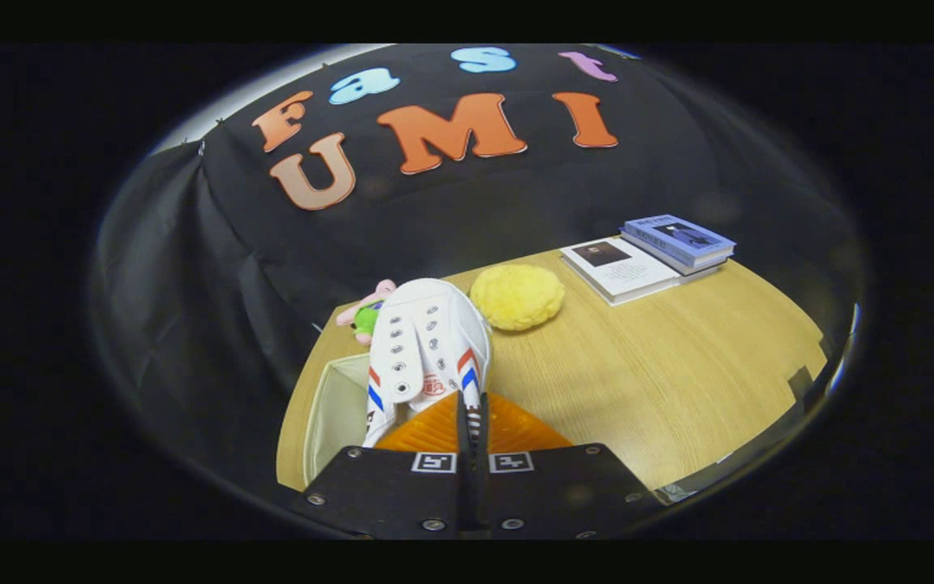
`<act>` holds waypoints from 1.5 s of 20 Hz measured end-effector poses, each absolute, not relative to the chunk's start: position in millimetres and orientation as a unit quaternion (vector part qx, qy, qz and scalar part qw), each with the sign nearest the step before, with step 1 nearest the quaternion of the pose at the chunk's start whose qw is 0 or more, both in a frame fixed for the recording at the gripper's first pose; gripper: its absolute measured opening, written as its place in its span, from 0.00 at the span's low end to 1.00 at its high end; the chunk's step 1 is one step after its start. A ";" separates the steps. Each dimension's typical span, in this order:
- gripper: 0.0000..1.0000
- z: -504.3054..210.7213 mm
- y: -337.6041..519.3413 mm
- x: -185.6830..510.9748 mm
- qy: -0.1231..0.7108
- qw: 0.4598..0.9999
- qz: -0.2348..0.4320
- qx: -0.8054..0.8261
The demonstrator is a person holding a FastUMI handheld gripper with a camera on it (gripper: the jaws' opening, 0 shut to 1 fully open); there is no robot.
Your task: Open the storage box then place both shoes into the box .Put the left shoe in first, then the right shoe, with the right side of both shoes facing outward in a uniform manner.
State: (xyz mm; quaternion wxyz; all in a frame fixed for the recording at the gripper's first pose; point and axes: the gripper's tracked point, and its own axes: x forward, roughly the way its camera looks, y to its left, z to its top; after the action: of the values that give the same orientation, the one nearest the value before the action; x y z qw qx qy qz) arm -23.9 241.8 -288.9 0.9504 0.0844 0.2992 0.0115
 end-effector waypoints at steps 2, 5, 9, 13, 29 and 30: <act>0.00 -299.2 246.8 -28.3 0.310 0.948 0.013 0.070; 0.00 -312.7 254.7 -33.8 0.326 0.943 0.017 0.060; 0.02 -319.5 252.2 -36.2 0.337 0.940 0.007 0.051; 0.08 -323.2 256.0 -37.4 0.348 0.937 0.009 0.026; 0.98 -205.6 176.5 9.5 0.227 0.974 -0.017 -0.004; 0.98 -197.0 167.9 12.8 0.219 0.975 -0.021 -0.002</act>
State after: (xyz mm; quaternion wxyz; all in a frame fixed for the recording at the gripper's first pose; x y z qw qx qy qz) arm 12.8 167.9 -197.0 0.9755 -0.0023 0.2190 -0.0211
